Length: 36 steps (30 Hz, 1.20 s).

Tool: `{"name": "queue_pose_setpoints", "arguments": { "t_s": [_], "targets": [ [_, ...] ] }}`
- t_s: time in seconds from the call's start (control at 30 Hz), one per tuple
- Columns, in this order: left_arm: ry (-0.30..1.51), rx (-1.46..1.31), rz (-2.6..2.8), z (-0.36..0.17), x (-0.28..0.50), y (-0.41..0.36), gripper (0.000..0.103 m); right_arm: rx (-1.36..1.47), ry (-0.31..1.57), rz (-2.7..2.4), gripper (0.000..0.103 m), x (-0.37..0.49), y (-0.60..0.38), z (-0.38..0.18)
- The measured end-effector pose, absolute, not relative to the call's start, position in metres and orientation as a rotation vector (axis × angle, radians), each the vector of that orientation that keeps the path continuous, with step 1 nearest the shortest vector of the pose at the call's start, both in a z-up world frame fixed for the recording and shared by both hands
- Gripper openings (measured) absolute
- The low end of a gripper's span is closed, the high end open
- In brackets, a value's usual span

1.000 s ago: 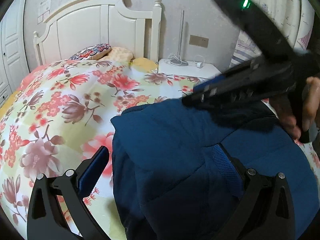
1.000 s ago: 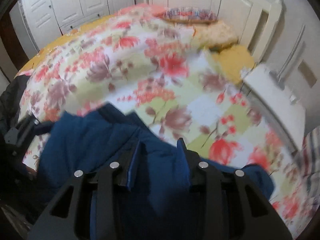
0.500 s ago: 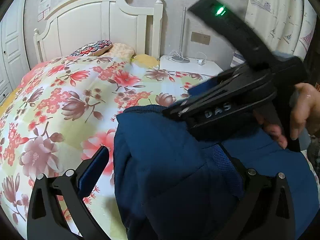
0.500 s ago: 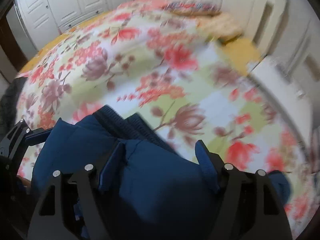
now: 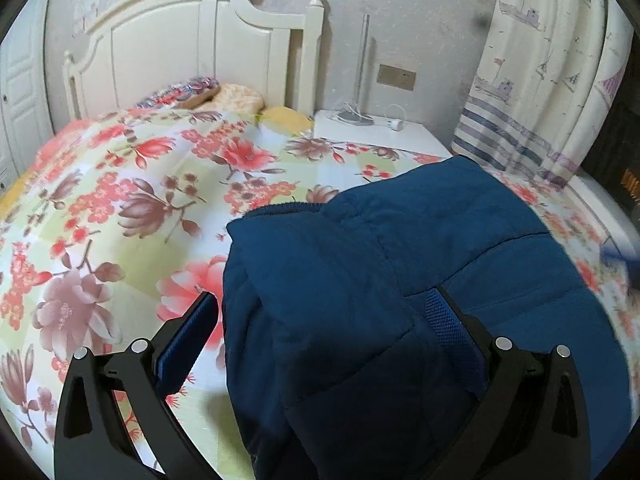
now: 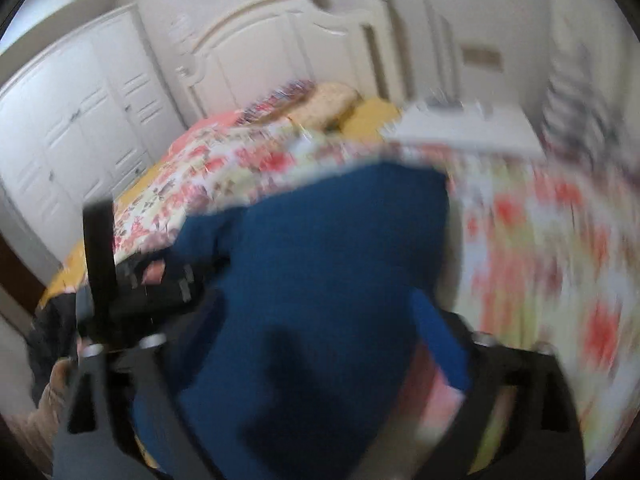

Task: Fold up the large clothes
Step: 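Lift the folded jacket bundle with both tools and carry it toward the pillows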

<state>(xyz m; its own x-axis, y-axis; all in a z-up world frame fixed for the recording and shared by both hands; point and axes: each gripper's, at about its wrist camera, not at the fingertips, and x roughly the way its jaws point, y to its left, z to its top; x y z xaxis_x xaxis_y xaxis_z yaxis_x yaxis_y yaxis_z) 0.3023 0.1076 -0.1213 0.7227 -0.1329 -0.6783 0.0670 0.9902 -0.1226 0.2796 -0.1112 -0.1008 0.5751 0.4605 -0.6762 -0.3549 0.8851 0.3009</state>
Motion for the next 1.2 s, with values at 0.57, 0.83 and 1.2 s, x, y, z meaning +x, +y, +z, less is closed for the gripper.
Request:
{"name": "queue_pose_setpoints", "arguments": {
  "t_s": [0.57, 0.83, 1.2],
  "targets": [
    [1.013, -0.721, -0.488, -0.169, 0.244, 0.177, 0.099, 0.443, 1.023, 0.699, 0.101, 0.268, -0.134, -0.167],
    [1.046, -0.713, -0.619, -0.175, 0.260, 0.155, 0.082, 0.450, 0.923, 0.751, 0.084, 0.248, -0.146, -0.174],
    [0.869, -0.697, -0.717, -0.150, 0.315, 0.076, 0.053, 0.315, 0.651, 0.587, 0.060, 0.255, -0.219, -0.122]
  ]
}}
